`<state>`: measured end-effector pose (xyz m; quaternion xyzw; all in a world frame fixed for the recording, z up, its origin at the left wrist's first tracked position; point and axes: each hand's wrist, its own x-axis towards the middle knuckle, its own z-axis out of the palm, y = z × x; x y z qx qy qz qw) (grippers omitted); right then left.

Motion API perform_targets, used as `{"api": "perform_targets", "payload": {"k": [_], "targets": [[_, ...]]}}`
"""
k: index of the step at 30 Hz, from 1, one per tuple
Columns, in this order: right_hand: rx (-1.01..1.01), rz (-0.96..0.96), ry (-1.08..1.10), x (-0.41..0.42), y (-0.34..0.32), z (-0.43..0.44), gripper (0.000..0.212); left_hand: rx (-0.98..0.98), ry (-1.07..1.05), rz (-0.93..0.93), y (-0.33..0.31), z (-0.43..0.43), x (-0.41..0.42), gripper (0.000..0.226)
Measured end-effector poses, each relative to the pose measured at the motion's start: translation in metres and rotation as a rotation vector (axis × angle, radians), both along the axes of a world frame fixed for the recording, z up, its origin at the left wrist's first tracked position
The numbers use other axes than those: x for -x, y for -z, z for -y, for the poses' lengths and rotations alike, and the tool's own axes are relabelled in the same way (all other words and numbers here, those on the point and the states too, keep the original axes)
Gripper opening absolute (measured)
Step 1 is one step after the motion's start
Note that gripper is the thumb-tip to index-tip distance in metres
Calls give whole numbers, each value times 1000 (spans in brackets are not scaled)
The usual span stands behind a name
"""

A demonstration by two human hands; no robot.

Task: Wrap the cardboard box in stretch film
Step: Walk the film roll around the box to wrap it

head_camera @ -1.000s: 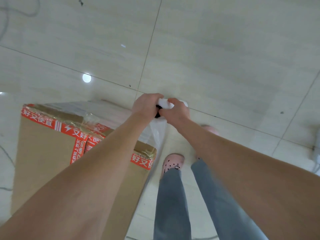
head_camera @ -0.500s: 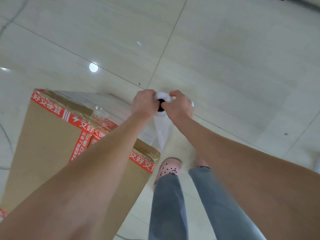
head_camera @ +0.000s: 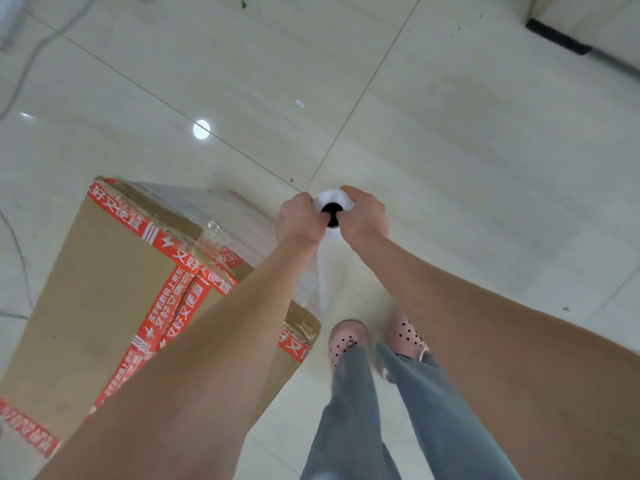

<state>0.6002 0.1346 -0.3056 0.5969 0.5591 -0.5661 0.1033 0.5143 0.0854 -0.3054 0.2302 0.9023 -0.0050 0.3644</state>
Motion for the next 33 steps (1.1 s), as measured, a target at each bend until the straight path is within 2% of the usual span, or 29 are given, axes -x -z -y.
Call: {"api": "perform_targets", "payload": {"k": [3,6,10,13,15,18,21,24,26,28,33], "targets": [[9,-3,-8,2,0,-2,30,-76,154,-34,-3,1,-4,29],[-3,34,13,2,3,-1,41,-113,385,-90,-4,-1,-3,43],[-57,48,61,-4,7,1,34,-80,632,-150,-1,-10,6,30],[-77,42,29,-1,8,0,28,-79,646,-149,-2,-20,16,23],[-93,43,-11,8,6,-3,27,-79,567,-113,-2,-22,26,18],[-141,50,-119,28,3,-15,30,-65,304,-49,0,-21,41,6],[-148,46,-155,51,2,-28,31,-48,-18,-29,2,-20,56,12],[-71,113,-130,71,0,-34,35,-68,-394,37,6,-14,66,22],[-38,111,-137,82,1,-35,34,-90,-537,75,9,-12,71,29],[-50,110,-138,90,2,-36,27,-60,-468,78,7,-13,76,30],[-43,134,-145,97,1,-36,26,-90,146,-73,-2,-21,88,26]]}}
